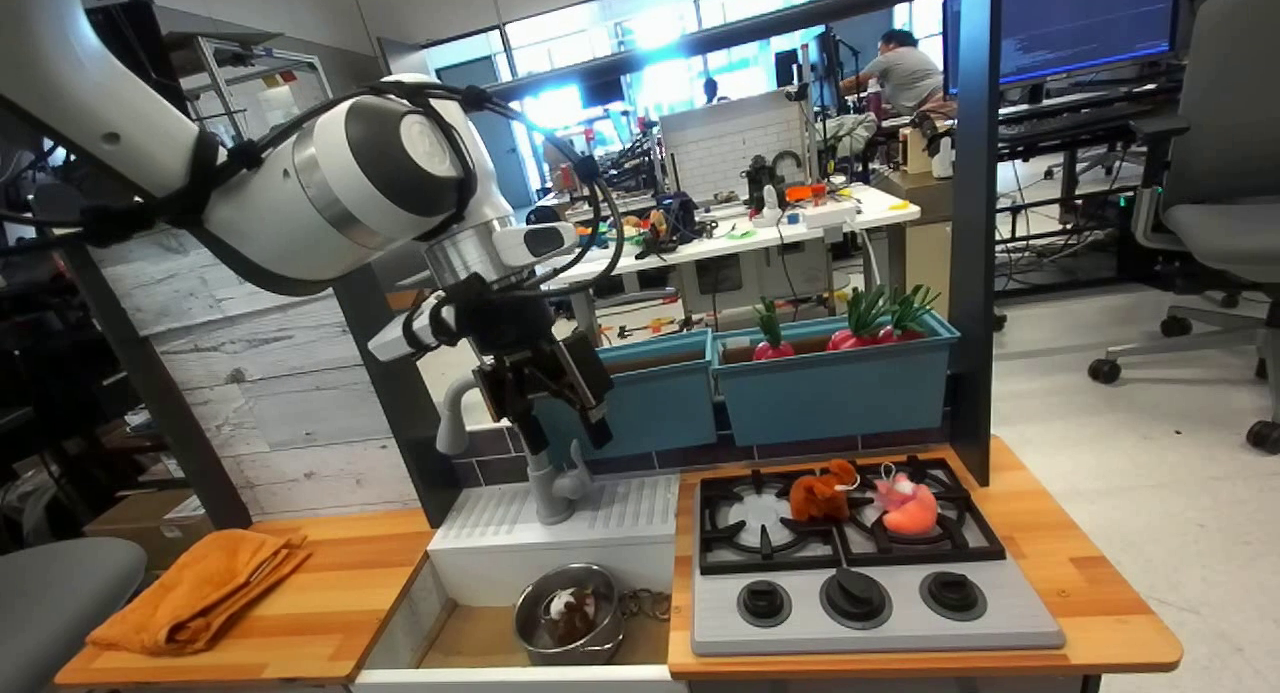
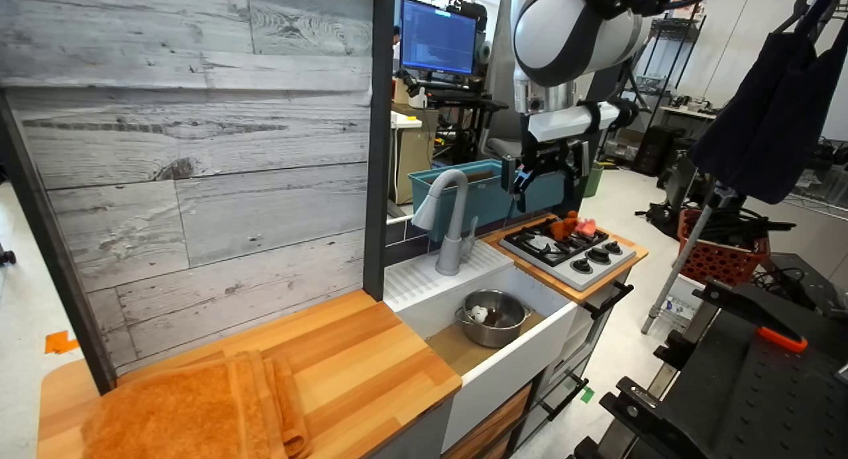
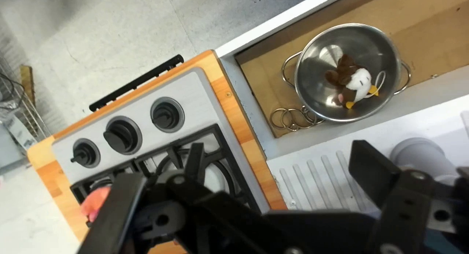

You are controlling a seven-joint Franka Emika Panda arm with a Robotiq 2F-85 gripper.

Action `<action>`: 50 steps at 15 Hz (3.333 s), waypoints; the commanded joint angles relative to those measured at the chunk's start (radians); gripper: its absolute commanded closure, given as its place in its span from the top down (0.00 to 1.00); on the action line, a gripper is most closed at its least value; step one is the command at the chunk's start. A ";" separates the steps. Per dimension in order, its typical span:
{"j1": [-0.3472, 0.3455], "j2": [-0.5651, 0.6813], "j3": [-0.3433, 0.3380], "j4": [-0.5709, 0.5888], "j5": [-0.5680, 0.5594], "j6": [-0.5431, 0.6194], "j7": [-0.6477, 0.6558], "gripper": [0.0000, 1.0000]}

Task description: Put the three plush toys inside the silver pot in the sink, wipe the left side of the counter with the orange towel

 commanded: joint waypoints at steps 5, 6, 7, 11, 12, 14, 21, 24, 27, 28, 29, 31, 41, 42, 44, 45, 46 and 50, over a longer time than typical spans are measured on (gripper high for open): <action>-0.182 -0.008 0.162 0.085 0.039 -0.005 -0.461 1.00; -0.141 0.003 0.108 0.060 0.007 0.025 -0.359 1.00; -0.158 0.002 0.127 0.071 0.016 0.020 -0.399 1.00; -0.109 0.039 0.057 0.079 -0.054 0.108 -0.302 1.00; -0.100 0.069 0.023 0.096 -0.071 0.133 -0.247 1.00; -0.098 0.137 -0.032 0.143 -0.082 0.169 -0.163 1.00; -0.222 0.422 -0.056 0.490 0.045 0.016 -0.008 1.00; -0.249 0.513 -0.063 0.629 0.087 -0.049 0.045 1.00; -0.278 0.571 -0.067 0.746 0.111 -0.064 0.095 1.00; -0.286 0.583 -0.068 0.774 0.113 -0.064 0.108 1.00; -0.293 0.598 -0.072 0.803 0.113 -0.064 0.126 1.00; -0.309 0.639 -0.084 0.867 0.112 -0.067 0.165 1.00; -0.335 0.673 -0.068 0.888 0.079 -0.041 0.237 0.43; -0.334 0.674 -0.063 0.891 0.077 -0.035 0.229 0.34; -0.327 0.679 -0.055 0.904 0.089 -0.033 0.187 0.21; -0.321 0.658 -0.042 0.876 0.089 -0.012 0.154 0.15; -0.315 0.630 -0.022 0.840 0.090 0.008 0.098 0.09; -0.299 0.465 0.068 0.628 0.095 0.132 -0.118 0.05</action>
